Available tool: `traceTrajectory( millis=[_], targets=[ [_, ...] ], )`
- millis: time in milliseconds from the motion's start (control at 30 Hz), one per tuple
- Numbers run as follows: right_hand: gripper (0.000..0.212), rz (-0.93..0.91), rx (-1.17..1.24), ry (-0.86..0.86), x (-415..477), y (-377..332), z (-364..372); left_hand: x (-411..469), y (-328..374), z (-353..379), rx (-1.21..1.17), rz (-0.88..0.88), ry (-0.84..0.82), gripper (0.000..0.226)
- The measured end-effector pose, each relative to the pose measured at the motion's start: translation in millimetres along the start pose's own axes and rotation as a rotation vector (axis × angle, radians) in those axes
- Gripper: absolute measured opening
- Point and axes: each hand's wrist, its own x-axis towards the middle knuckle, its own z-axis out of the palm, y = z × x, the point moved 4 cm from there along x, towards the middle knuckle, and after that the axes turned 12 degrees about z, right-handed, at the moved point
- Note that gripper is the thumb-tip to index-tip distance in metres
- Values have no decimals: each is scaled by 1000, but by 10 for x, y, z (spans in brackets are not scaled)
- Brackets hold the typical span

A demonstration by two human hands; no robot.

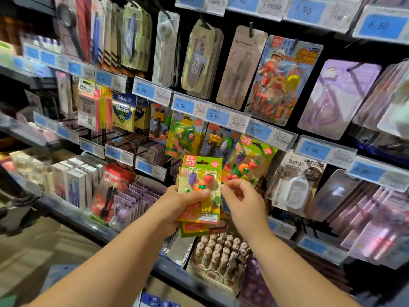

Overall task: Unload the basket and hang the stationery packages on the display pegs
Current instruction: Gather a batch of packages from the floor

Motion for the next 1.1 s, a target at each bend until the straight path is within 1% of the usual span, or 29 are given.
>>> traceTrajectory(
  millis=[67,133,200,267,367,400,467,500,567,667,700,733,767,867,900,1000,1033,1100],
  targets=[
    [19,83,57,-108,-13,16,66,-33,2,52,-7,2,-35,64],
    [29,155,84,-170,-23,59,113,-51,-1,69,1,8,-57,63],
    [24,194,133,-244,-34,94,150,-63,-3,68,27,19,-65,64],
    [19,205,156,-293,-50,101,174,-67,-22,67,50,20,-69,70],
    [34,255,220,-290,-83,128,194,-68,-67,88,48,-11,-44,86],
    [31,275,265,-291,-76,142,200,-63,-81,83,58,-25,-20,90],
    [16,309,375,-270,-65,156,174,-69,-85,88,76,-69,5,91],
    [16,327,411,-252,-60,159,151,-68,-90,82,78,-83,19,89],
    [18,334,432,-241,-63,161,109,-79,-108,87,39,-107,62,77],
    [16,296,459,-265,-73,167,113,-96,-132,109,-9,-93,91,43],
    [24,289,441,-288,-78,181,124,-101,-129,113,-3,-85,89,36],
    [35,279,418,-314,-88,191,134,-103,-126,112,15,-78,92,34],
    [42,271,414,-339,-85,206,137,-99,-122,109,30,-72,96,38],
    [49,257,469,-358,-73,230,129,-111,-111,94,43,-79,110,59],
    [51,259,492,-356,-66,240,130,-116,-103,96,44,-79,111,59],
    [51,261,532,-334,-53,249,128,-139,-72,120,53,-59,110,41],
    [50,255,539,-322,-50,241,121,-146,-65,128,52,-56,104,38],
    [48,237,558,-301,-42,238,98,-149,-63,129,34,-64,98,40]
  ],
)
